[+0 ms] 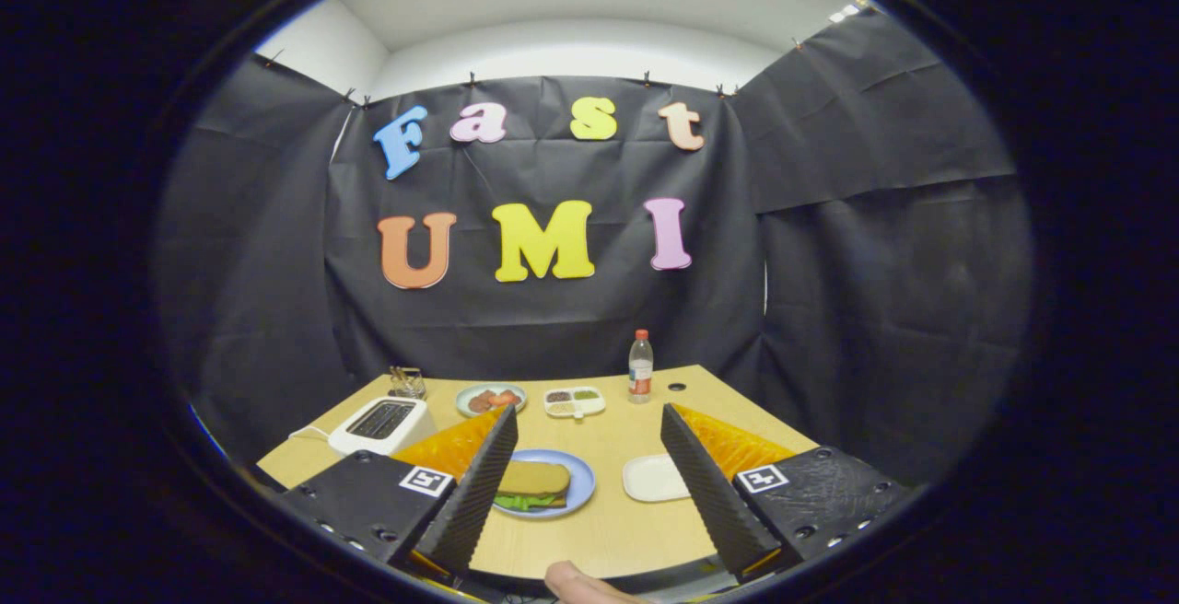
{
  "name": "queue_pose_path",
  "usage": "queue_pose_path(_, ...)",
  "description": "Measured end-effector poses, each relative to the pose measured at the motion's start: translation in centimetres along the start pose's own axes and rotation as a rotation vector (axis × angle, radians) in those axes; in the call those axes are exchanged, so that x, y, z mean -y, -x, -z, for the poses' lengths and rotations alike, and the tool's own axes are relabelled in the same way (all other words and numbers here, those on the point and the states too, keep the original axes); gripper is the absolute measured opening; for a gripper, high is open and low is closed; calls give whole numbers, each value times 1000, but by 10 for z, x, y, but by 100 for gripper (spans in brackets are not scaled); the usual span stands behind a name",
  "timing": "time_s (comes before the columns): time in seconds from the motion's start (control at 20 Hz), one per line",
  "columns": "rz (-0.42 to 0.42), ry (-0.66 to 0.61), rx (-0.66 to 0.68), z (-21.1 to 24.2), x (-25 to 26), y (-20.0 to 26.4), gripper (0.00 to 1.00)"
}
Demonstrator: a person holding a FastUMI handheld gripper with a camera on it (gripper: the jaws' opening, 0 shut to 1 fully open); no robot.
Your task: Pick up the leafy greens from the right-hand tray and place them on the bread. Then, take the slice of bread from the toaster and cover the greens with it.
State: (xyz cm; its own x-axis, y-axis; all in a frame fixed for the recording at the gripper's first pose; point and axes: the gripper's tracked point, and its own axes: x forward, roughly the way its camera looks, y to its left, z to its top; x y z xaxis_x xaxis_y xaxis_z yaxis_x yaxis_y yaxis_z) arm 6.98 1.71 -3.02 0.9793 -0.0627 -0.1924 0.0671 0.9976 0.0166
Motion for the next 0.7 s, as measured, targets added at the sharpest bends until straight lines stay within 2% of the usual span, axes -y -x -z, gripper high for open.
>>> queue_pose_path(0.3, 34, 6, 33, -18, 10, 9, 96)
queue_pose_path(0.7, 17, 29, 36, -20, 3, 18, 96)
